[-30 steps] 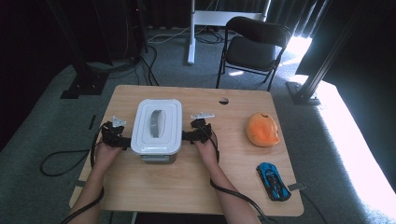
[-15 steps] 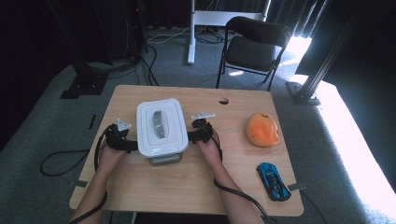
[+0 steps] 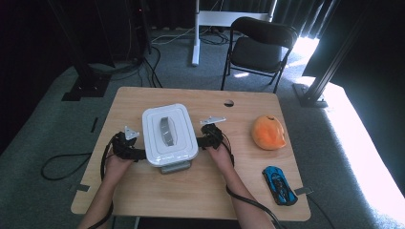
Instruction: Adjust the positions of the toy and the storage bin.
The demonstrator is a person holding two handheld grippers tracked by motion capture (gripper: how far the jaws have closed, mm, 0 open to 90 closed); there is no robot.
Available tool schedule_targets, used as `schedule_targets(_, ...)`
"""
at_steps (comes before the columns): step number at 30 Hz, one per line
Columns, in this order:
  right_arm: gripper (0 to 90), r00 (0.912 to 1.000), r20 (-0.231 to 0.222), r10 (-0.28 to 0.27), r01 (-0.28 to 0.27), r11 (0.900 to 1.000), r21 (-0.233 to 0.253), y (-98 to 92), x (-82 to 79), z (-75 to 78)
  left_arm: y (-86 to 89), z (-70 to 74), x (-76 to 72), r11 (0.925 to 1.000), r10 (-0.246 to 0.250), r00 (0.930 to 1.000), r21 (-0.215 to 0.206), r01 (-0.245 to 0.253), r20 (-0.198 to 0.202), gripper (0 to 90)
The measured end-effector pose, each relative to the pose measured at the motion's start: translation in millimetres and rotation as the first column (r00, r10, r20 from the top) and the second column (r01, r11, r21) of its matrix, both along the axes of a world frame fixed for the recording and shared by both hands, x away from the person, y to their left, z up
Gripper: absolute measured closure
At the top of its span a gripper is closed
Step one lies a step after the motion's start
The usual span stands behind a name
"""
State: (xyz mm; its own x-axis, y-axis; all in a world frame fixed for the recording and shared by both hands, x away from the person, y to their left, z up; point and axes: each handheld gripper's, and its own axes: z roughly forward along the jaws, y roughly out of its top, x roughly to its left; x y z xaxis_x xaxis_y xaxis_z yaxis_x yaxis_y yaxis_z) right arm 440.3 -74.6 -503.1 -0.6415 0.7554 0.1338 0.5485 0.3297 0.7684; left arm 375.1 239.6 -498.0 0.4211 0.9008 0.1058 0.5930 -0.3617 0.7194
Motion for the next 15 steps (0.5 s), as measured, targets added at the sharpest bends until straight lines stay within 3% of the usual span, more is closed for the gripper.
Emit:
schedule_targets(8,27.8,0.9994,0.021,0.029,-0.028,1.0,-0.005,-13.6,-12.2,2.6,-11.8,0.8,-12.8,0.9994,-0.032,0.9995,0.011,0.032,-0.008,0.3)
schedule_targets(15,27.8,0.9983,0.012,0.057,-0.057,0.998,0.009,-29.5,-21.0,5.0,-24.0,0.3,-23.4,0.9984,-0.056,0.9983,0.001,0.056,-0.013,0.2)
